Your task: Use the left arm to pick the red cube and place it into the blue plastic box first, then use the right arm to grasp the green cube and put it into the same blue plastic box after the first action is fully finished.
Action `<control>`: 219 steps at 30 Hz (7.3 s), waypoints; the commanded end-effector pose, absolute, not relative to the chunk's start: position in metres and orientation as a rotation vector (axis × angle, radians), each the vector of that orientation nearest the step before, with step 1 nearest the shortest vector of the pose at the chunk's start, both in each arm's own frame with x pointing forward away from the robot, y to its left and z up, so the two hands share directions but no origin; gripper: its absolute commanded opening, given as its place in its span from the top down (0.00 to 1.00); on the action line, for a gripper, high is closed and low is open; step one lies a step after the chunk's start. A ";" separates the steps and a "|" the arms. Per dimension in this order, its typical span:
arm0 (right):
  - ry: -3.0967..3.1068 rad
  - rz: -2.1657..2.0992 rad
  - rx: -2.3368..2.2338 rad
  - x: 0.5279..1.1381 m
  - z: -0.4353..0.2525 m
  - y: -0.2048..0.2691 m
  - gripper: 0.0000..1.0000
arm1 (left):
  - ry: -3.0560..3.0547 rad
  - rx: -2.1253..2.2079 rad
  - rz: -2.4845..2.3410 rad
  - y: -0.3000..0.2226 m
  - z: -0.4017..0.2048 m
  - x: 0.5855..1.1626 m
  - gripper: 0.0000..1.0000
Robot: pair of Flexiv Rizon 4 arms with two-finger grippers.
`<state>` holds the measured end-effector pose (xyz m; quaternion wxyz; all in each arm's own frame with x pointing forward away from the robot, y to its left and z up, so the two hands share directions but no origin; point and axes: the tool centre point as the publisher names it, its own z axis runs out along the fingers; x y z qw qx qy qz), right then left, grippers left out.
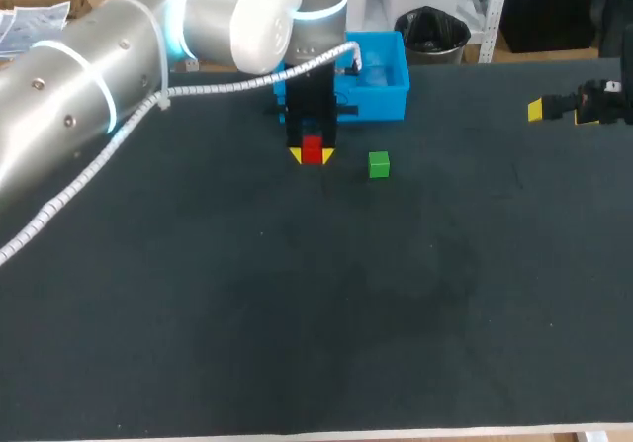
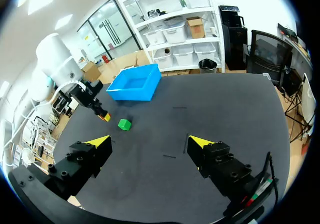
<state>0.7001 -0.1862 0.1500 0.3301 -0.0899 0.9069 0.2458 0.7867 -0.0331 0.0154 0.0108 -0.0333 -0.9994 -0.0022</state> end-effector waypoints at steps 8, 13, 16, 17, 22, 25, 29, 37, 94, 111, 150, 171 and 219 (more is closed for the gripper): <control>2.372 0.642 -0.235 0.700 0.150 -0.186 0.00 | -3.170 -0.162 0.026 -0.025 0.084 0.780 1.00; 2.372 0.642 -0.235 0.700 0.150 -0.186 0.00 | -3.207 -0.168 0.090 -0.027 0.107 0.781 1.00; 2.372 0.642 -0.235 0.700 0.150 -0.186 0.00 | -3.238 -0.177 0.132 -0.030 0.119 0.784 1.00; 2.372 0.642 -0.235 0.700 0.150 -0.186 0.00 | -3.248 -0.179 0.136 -0.031 0.123 0.785 1.00; 2.372 0.642 -0.235 0.700 0.150 -0.186 0.00 | -3.289 -0.163 0.204 -0.033 0.137 0.797 1.00; 2.372 0.642 -0.235 0.700 0.150 -0.186 0.00 | -3.311 -0.137 0.245 -0.033 0.144 0.808 1.00; 2.372 0.642 -0.235 0.700 0.150 -0.186 0.00 | -3.350 -0.099 0.313 -0.034 0.154 0.827 1.00; 2.372 0.642 -0.235 0.700 0.150 -0.186 0.00 | -3.376 -0.037 0.476 -0.035 0.162 0.860 1.00; 2.372 0.642 -0.235 0.700 0.150 -0.186 0.00 | -3.285 0.212 0.579 -0.038 0.091 0.987 0.00; 2.372 0.642 -0.235 0.700 0.150 -0.186 0.00 | -3.434 0.056 0.621 -0.016 0.162 0.928 0.00; 2.372 0.642 -0.235 0.700 0.150 -0.186 0.00 | -3.440 -0.767 0.839 0.031 0.159 0.770 0.00; 2.372 0.642 -0.235 0.700 0.150 -0.186 0.00 | -3.376 -0.899 0.996 0.057 0.145 0.734 0.00; 2.670 0.304 -0.162 0.731 0.159 -0.061 0.00 | -3.385 -0.883 0.975 0.058 0.144 0.733 0.00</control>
